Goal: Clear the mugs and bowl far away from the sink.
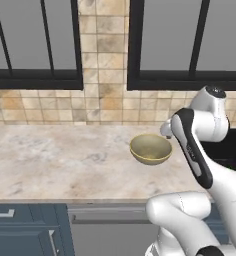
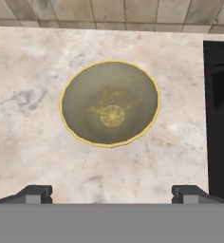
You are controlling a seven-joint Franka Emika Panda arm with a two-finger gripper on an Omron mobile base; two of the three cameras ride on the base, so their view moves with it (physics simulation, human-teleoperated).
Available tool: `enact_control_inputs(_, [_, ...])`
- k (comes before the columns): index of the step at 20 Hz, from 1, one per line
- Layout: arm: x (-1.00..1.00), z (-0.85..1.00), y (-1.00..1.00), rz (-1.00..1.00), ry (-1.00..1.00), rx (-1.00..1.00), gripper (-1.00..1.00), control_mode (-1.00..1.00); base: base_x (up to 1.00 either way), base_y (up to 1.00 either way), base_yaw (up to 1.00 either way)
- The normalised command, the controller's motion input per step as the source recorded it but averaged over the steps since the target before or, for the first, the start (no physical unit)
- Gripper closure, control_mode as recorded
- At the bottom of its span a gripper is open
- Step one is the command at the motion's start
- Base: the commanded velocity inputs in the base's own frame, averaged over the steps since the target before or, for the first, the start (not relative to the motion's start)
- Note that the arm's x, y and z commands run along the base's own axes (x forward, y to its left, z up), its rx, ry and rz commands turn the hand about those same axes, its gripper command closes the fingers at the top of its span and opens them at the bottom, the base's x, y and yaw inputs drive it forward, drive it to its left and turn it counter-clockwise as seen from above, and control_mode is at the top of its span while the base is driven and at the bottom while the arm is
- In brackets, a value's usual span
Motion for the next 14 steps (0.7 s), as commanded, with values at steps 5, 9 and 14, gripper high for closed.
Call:
enact_control_inputs(5, [0.48, -0.38, -0.21, 0.0, 0.03, 0.0, -1.0, -1.0, 0.0, 0.0, 0.0])
enact_control_inputs(9, [0.39, -0.37, -0.28, 0.0, 0.03, 0.0, -1.0, -1.0, 0.0, 0.0, 0.0])
enact_control_inputs(14, [0.24, -0.27, -0.28, 0.0, 0.02, 0.0, -1.0, -1.0, 0.0, 0.0, 0.0])
